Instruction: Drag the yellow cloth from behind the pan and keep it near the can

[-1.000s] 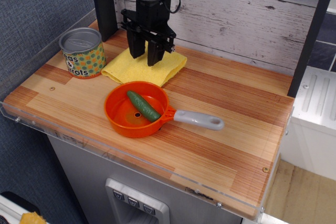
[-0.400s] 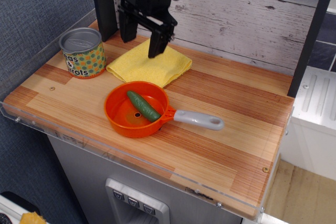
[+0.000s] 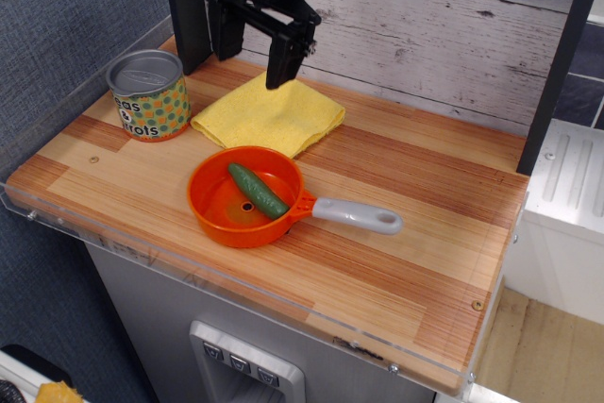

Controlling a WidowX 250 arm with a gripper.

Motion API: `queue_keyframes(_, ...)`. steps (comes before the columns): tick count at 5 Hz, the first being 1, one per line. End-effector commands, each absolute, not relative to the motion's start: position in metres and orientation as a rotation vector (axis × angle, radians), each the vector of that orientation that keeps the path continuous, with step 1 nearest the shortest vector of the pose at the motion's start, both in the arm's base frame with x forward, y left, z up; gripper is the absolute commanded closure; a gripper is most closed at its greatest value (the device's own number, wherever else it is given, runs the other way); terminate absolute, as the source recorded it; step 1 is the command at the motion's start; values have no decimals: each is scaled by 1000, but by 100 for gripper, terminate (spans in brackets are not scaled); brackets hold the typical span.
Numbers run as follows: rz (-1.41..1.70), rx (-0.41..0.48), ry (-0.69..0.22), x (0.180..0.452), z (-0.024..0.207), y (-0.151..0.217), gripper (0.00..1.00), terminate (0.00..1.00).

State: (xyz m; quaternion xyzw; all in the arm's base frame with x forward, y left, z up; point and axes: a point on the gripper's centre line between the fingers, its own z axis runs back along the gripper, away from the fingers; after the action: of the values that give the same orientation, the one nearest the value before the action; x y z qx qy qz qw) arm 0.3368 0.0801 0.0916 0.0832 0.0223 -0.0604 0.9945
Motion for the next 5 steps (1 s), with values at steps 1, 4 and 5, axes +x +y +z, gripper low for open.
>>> queue_keyframes(1,-84,150,-65,297,135,51,0,0)
queue_keyframes(4,-279,89,-118,257,146,-49,0,0)
queue_keyframes(5,-370,45,-135,246,157,-77,0,0)
